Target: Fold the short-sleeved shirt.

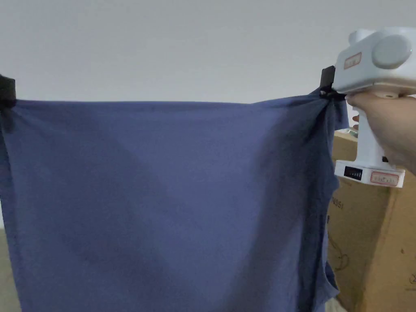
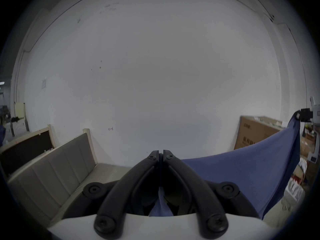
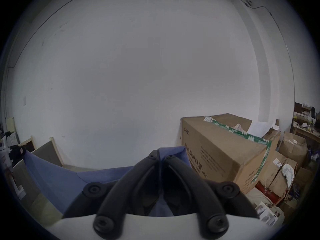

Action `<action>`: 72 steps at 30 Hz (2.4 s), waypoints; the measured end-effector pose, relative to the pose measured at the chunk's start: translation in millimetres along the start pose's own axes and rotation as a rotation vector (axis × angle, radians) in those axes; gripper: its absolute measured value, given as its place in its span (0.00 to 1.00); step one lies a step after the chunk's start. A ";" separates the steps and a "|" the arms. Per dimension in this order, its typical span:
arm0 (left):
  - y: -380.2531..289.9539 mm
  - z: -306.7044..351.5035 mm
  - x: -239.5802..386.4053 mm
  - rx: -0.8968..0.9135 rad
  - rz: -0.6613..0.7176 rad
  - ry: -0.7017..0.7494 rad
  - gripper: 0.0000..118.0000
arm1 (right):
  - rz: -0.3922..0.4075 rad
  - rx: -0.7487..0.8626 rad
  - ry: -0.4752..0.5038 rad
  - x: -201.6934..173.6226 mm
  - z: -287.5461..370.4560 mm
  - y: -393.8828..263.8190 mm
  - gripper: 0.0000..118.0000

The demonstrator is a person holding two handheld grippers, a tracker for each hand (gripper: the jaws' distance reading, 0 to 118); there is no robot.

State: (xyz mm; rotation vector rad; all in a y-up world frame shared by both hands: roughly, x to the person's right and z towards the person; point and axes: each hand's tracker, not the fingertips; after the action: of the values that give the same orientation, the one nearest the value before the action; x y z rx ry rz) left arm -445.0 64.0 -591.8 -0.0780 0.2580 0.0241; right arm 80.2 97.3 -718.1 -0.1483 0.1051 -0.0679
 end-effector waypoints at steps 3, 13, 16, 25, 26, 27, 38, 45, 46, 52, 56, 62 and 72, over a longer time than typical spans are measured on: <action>-4.1 -20.1 4.8 0.052 0.025 0.012 0.02 | 0.014 0.037 -0.031 -0.3 -23.6 11.9 0.01; -108.8 -72.3 17.9 -0.123 0.003 0.013 0.02 | 0.100 -0.050 -0.078 -3.8 -81.2 -91.2 0.01; -200.1 -59.0 23.0 -0.280 0.040 0.030 0.02 | -0.068 -0.211 -0.028 14.7 -76.4 -211.4 0.01; -432.8 129.8 -5.0 -0.735 0.044 -0.152 0.02 | 0.014 -0.846 0.054 92.2 113.3 -496.5 0.01; -440.0 154.0 -10.3 -0.773 0.050 -0.167 0.02 | -0.010 -0.881 0.082 102.9 139.2 -500.9 0.01; -444.9 171.6 -21.4 -0.805 0.014 -0.157 0.02 | -0.001 -0.915 0.093 110.2 158.9 -501.6 0.01; -451.5 326.5 -46.6 -0.942 -0.075 -0.219 0.02 | 0.005 -1.035 0.088 147.8 320.3 -496.5 0.01; -453.4 341.0 -57.8 -0.946 -0.072 -0.263 0.25 | -0.027 -1.050 0.062 147.1 320.1 -525.8 0.32; -445.7 344.1 -59.4 -0.939 -0.073 -0.269 0.36 | -0.031 -1.038 0.054 145.7 323.6 -519.4 0.62; -381.9 376.2 -54.1 -0.732 0.042 -0.297 0.97 | -0.078 -0.798 0.132 138.8 350.7 -450.8 1.00; -328.7 390.2 -21.9 -0.539 0.117 -0.261 0.97 | -0.119 -0.527 0.118 107.0 369.8 -406.6 1.00; -274.6 431.0 27.4 -0.025 0.068 -0.159 0.00 | -0.141 0.172 0.173 51.3 404.9 -356.5 0.12; -295.1 385.6 7.3 -0.482 -0.027 -0.328 0.00 | -0.049 -0.024 0.297 29.1 404.5 -357.5 0.00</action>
State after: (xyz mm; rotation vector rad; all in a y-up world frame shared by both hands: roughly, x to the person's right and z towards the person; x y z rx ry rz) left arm -330.0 -199.1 -200.1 -0.5520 -0.0818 0.0715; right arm 131.9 -199.5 -269.1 -0.1638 0.3989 -0.1372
